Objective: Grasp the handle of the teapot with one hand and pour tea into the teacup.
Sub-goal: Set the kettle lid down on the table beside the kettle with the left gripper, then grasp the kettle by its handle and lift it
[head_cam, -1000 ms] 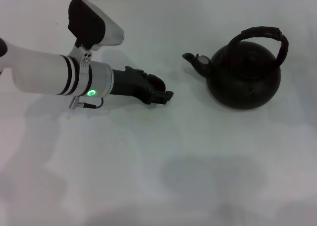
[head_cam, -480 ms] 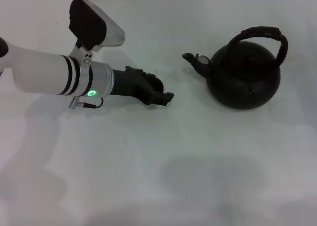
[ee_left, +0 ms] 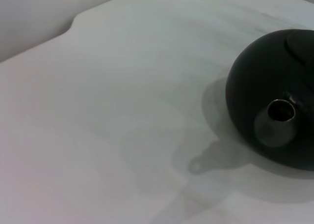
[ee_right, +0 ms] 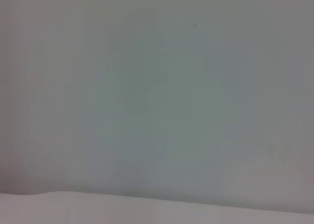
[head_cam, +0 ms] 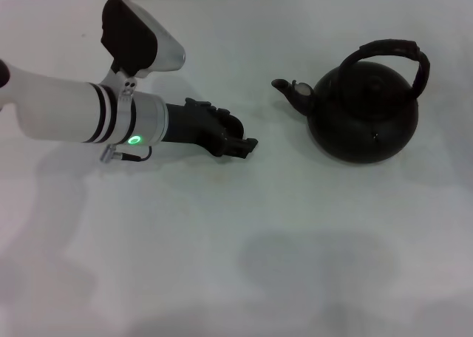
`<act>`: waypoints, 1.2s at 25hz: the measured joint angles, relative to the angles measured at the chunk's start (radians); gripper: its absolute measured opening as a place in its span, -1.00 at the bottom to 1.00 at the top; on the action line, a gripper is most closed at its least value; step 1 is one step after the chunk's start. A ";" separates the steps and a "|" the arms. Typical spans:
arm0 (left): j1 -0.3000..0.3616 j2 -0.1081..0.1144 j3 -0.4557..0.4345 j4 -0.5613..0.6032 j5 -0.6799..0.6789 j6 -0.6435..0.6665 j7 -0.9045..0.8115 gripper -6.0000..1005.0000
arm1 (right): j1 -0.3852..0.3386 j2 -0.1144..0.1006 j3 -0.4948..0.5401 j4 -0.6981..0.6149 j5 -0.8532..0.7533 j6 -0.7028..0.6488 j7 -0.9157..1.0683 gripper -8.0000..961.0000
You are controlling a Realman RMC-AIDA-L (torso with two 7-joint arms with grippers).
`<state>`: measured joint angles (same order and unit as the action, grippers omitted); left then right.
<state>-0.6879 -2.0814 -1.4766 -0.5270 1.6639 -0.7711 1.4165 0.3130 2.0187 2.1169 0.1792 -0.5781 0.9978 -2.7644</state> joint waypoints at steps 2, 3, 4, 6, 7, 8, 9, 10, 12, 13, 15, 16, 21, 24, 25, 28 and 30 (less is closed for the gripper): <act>0.020 0.001 0.001 -0.032 0.015 0.007 0.002 0.68 | 0.000 0.000 0.000 0.000 0.001 -0.001 -0.001 0.78; 0.032 0.002 0.002 -0.050 0.024 0.011 0.002 0.68 | 0.000 0.000 0.000 0.000 0.002 -0.001 -0.001 0.78; 0.043 0.002 0.002 -0.068 0.032 0.012 0.000 0.69 | 0.000 0.000 0.000 0.000 0.002 -0.001 -0.001 0.78; 0.066 0.003 0.001 -0.108 0.039 0.013 -0.002 0.69 | 0.000 0.000 0.001 0.000 0.002 -0.001 -0.001 0.79; 0.076 0.004 0.001 -0.124 0.039 0.013 -0.001 0.69 | 0.000 0.000 0.001 0.000 0.002 -0.001 -0.001 0.79; 0.090 0.004 0.000 -0.144 0.039 0.013 0.002 0.69 | 0.000 0.000 0.001 0.000 0.003 -0.001 -0.001 0.79; 0.108 0.005 -0.001 -0.170 0.039 0.013 0.012 0.69 | 0.000 0.000 0.001 0.000 0.003 -0.001 -0.001 0.78; 0.120 0.005 -0.004 -0.188 0.039 0.013 0.023 0.69 | 0.000 0.000 0.001 0.000 0.003 -0.001 -0.001 0.78; 0.140 0.005 -0.010 -0.218 0.037 0.015 0.044 0.69 | 0.000 0.000 0.002 0.001 0.003 -0.001 -0.001 0.78; 0.145 0.005 -0.011 -0.228 0.036 0.016 0.049 0.68 | 0.000 0.000 0.002 0.002 0.003 -0.001 -0.001 0.78; 0.149 0.005 -0.012 -0.244 0.031 0.015 0.052 0.68 | 0.000 0.000 0.002 0.003 0.003 -0.001 -0.001 0.78; 0.153 0.005 -0.012 -0.254 0.029 0.013 0.052 0.68 | 0.000 0.000 0.002 0.003 0.003 -0.001 -0.001 0.79; 0.209 0.005 -0.015 -0.340 0.007 0.008 0.089 0.68 | 0.000 -0.001 0.002 0.004 0.003 -0.001 -0.001 0.78; 0.264 0.005 -0.039 -0.389 -0.085 -0.007 0.185 0.68 | -0.001 -0.002 0.001 0.006 0.002 0.000 -0.001 0.78; 0.278 0.006 -0.051 -0.399 -0.109 -0.017 0.212 0.67 | -0.003 -0.003 0.001 0.008 0.000 0.001 -0.001 0.78; 0.340 0.006 -0.121 -0.408 -0.221 -0.083 0.366 0.67 | -0.014 -0.007 0.000 0.015 -0.025 0.015 0.003 0.78; 0.394 0.005 -0.190 -0.390 -0.337 -0.158 0.519 0.67 | -0.032 -0.014 0.000 0.031 -0.063 0.034 0.014 0.78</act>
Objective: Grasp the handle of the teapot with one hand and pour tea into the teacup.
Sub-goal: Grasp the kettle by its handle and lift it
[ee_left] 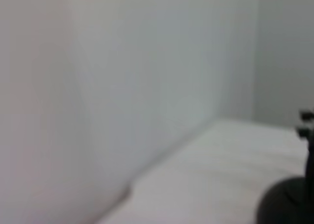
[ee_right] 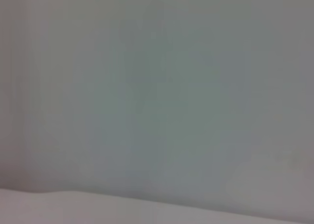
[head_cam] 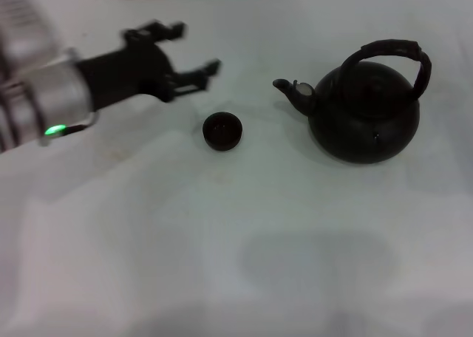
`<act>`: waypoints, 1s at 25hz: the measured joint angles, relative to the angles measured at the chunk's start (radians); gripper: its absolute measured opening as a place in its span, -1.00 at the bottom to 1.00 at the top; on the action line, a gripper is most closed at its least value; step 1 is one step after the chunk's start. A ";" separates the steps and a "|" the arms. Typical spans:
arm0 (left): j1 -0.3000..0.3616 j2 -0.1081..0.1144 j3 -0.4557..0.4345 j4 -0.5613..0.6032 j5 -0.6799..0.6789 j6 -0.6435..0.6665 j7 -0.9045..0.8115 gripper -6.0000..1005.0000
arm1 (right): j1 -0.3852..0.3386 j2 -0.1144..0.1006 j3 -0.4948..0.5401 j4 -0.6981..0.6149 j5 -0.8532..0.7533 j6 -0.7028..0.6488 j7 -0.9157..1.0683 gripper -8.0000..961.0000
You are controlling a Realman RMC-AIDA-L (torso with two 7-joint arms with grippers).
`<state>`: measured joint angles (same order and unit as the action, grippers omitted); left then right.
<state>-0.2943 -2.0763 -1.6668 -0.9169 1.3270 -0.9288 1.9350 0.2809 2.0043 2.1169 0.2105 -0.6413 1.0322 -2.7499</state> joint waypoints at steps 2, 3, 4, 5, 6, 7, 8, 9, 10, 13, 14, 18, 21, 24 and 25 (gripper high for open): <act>0.036 0.000 -0.058 0.032 -0.083 -0.059 0.106 0.67 | -0.035 -0.009 -0.001 0.043 -0.056 0.016 0.034 0.78; 0.052 0.000 -0.090 0.056 -0.120 -0.087 0.157 0.67 | -0.059 -0.014 -0.001 0.072 -0.096 0.023 0.064 0.78; 0.064 -0.001 -0.124 0.085 -0.155 -0.110 0.200 0.67 | -0.085 -0.019 -0.002 0.114 -0.142 0.035 0.103 0.78; 0.074 -0.001 -0.161 0.120 -0.190 -0.131 0.247 0.67 | -0.112 -0.024 -0.002 0.159 -0.189 0.044 0.148 0.78; 0.079 -0.002 -0.185 0.146 -0.213 -0.143 0.272 0.67 | -0.138 -0.029 -0.002 0.206 -0.232 0.051 0.192 0.79; 0.083 -0.002 -0.208 0.173 -0.235 -0.156 0.298 0.67 | -0.170 -0.032 -0.002 0.268 -0.284 0.056 0.254 0.79; 0.085 -0.002 -0.247 0.227 -0.274 -0.183 0.350 0.66 | -0.200 -0.033 -0.002 0.329 -0.338 0.060 0.314 0.79; 0.086 -0.001 -0.271 0.267 -0.294 -0.204 0.387 0.66 | -0.231 -0.032 -0.002 0.394 -0.393 0.060 0.370 0.78; 0.084 0.000 -0.297 0.308 -0.314 -0.226 0.432 0.66 | -0.261 -0.025 -0.001 0.462 -0.449 0.058 0.420 0.78; 0.074 0.000 -0.350 0.402 -0.341 -0.266 0.528 0.66 | -0.340 0.008 -0.008 0.654 -0.602 0.024 0.553 0.78; 0.072 0.000 -0.356 0.416 -0.343 -0.270 0.541 0.66 | -0.366 0.016 -0.027 0.717 -0.642 0.006 0.601 0.78; 0.074 0.001 -0.360 0.446 -0.343 -0.273 0.551 0.66 | -0.444 0.013 -0.203 0.922 -0.728 -0.127 0.775 0.78; 0.085 0.002 -0.368 0.459 -0.346 -0.277 0.553 0.67 | -0.502 0.016 -0.343 1.042 -0.753 -0.259 0.803 0.78; 0.095 0.002 -0.371 0.470 -0.346 -0.275 0.555 0.67 | -0.537 0.014 -0.463 1.126 -0.750 -0.378 0.804 0.78; 0.099 0.002 -0.373 0.474 -0.346 -0.272 0.557 0.66 | -0.543 0.013 -0.497 1.149 -0.748 -0.410 0.805 0.78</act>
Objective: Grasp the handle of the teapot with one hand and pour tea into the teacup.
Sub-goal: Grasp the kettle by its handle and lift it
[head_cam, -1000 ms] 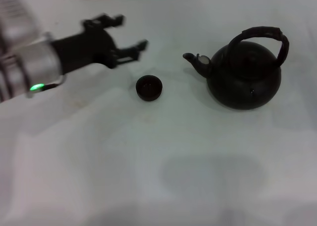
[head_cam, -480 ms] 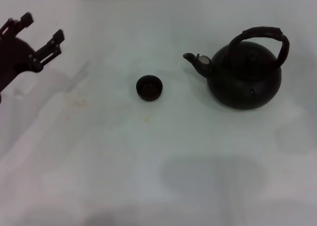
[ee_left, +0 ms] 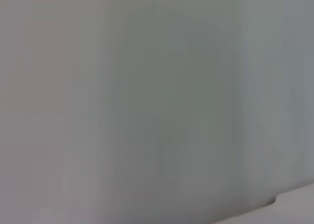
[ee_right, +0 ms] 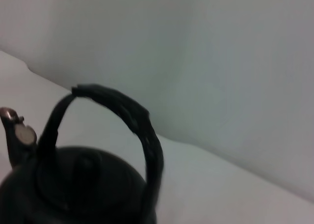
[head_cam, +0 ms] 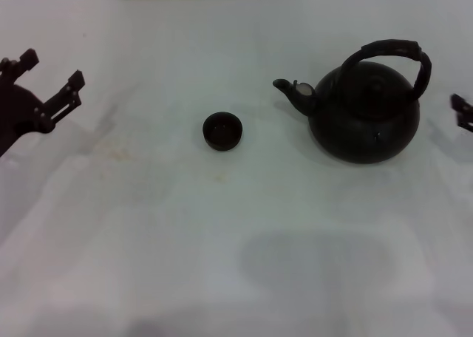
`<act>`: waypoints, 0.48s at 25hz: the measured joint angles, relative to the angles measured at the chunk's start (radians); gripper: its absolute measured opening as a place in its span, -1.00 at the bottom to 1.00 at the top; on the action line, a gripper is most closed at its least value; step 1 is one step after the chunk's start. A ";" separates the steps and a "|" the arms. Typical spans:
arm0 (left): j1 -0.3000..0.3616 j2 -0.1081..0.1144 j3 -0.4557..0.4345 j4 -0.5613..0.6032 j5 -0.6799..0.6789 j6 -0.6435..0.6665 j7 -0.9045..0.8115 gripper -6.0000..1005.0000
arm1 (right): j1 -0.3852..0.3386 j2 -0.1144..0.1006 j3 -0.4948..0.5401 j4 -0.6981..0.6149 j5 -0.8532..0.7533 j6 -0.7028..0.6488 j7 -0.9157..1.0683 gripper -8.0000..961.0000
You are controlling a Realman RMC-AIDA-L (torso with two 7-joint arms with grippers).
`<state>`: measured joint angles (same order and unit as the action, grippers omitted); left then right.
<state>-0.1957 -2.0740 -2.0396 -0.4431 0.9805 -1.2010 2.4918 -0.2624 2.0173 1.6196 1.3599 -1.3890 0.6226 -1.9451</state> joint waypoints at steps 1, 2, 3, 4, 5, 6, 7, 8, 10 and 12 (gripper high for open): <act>0.002 0.000 -0.001 0.003 0.000 0.002 0.003 0.66 | -0.005 -0.001 -0.029 0.021 0.000 -0.028 0.000 0.78; 0.004 0.000 -0.001 0.005 0.000 0.003 0.005 0.66 | -0.009 -0.001 -0.056 0.042 0.000 -0.049 0.001 0.78; 0.007 0.000 -0.002 0.007 0.000 0.003 0.007 0.66 | -0.012 -0.002 -0.077 0.058 -0.001 -0.066 0.002 0.78; 0.010 -0.001 -0.002 0.008 -0.001 0.003 0.010 0.66 | -0.015 -0.003 -0.098 0.077 -0.002 -0.082 0.004 0.78; 0.012 -0.001 -0.004 0.008 -0.001 0.002 0.010 0.66 | -0.017 -0.004 -0.114 0.094 -0.004 -0.095 0.006 0.78; 0.015 -0.001 -0.007 0.008 -0.001 0.002 0.011 0.66 | -0.019 -0.005 -0.125 0.106 -0.004 -0.100 0.012 0.78; 0.018 -0.002 -0.009 0.008 -0.001 0.001 0.011 0.66 | -0.022 -0.006 -0.135 0.119 -0.005 -0.104 0.017 0.78; 0.019 -0.002 -0.010 0.008 -0.001 0.000 0.011 0.66 | -0.025 -0.007 -0.141 0.129 -0.005 -0.105 0.022 0.78; 0.021 -0.003 -0.012 0.008 -0.001 -0.001 0.012 0.66 | -0.030 -0.007 -0.154 0.142 -0.006 -0.109 0.025 0.78; 0.021 -0.003 -0.013 0.009 -0.002 0.000 0.012 0.66 | -0.029 -0.007 -0.172 0.144 -0.007 -0.123 0.025 0.78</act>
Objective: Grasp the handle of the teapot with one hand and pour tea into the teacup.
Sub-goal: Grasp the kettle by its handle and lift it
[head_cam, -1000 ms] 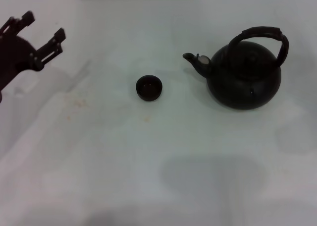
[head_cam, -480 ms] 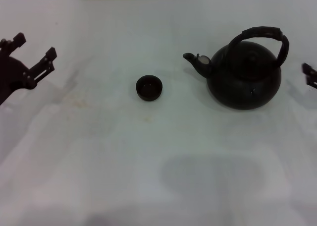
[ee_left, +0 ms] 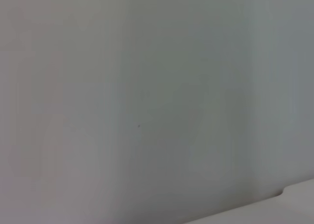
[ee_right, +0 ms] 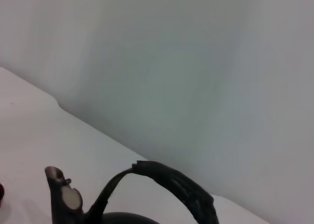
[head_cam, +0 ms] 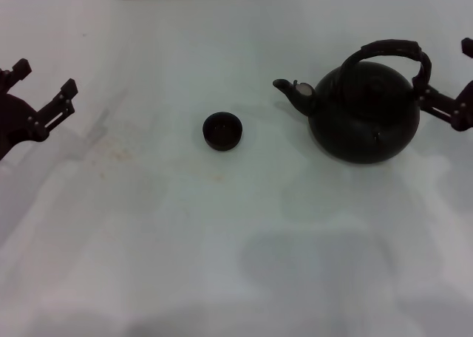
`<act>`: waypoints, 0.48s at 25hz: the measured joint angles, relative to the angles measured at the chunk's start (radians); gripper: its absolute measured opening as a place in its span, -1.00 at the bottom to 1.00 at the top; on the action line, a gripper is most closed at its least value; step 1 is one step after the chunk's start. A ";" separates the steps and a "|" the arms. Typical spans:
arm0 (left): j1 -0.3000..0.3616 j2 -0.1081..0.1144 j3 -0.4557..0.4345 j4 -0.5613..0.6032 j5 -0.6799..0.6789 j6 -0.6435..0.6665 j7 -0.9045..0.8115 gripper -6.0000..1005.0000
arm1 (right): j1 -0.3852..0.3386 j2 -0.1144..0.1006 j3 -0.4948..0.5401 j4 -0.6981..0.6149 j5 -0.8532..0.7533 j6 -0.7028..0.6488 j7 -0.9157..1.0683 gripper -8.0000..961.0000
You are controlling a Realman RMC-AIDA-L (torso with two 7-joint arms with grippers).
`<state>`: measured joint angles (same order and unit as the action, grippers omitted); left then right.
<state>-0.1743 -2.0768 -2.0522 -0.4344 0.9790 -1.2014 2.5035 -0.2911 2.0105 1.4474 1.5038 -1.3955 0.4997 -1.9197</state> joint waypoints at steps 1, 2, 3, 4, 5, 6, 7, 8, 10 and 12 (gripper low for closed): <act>-0.001 0.000 0.000 0.000 0.000 0.001 0.000 0.66 | 0.003 0.000 -0.008 -0.001 0.000 -0.006 0.000 0.78; -0.002 0.000 0.000 0.000 0.000 0.003 0.000 0.66 | 0.008 0.000 -0.016 -0.006 0.000 -0.020 0.000 0.78; -0.004 0.000 0.000 0.000 0.000 0.003 0.000 0.66 | 0.015 0.000 -0.027 -0.013 0.000 -0.037 0.000 0.78; -0.006 0.000 0.000 0.000 0.000 0.003 0.000 0.66 | 0.025 0.000 -0.039 -0.023 -0.001 -0.059 0.000 0.78; -0.008 0.000 0.000 0.000 0.000 0.004 0.001 0.66 | 0.037 0.001 -0.049 -0.035 -0.001 -0.079 0.000 0.78; -0.009 0.000 0.000 0.000 0.000 0.004 0.001 0.66 | 0.048 0.002 -0.056 -0.047 0.000 -0.096 0.000 0.78; -0.010 0.000 0.000 0.000 0.000 0.004 0.001 0.66 | 0.063 0.002 -0.060 -0.062 0.001 -0.106 0.001 0.78; -0.011 0.001 0.000 0.000 0.000 0.004 0.001 0.66 | 0.076 0.003 -0.062 -0.075 0.004 -0.110 0.001 0.79; -0.011 0.001 0.000 0.000 0.000 0.005 0.001 0.66 | 0.104 0.004 -0.062 -0.103 0.010 -0.112 0.001 0.79; -0.011 0.001 0.000 -0.002 0.000 0.005 0.001 0.66 | 0.124 0.003 -0.058 -0.122 0.011 -0.114 0.004 0.79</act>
<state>-0.1850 -2.0754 -2.0525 -0.4362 0.9786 -1.1964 2.5047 -0.1670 2.0139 1.3895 1.3818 -1.3845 0.3859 -1.9159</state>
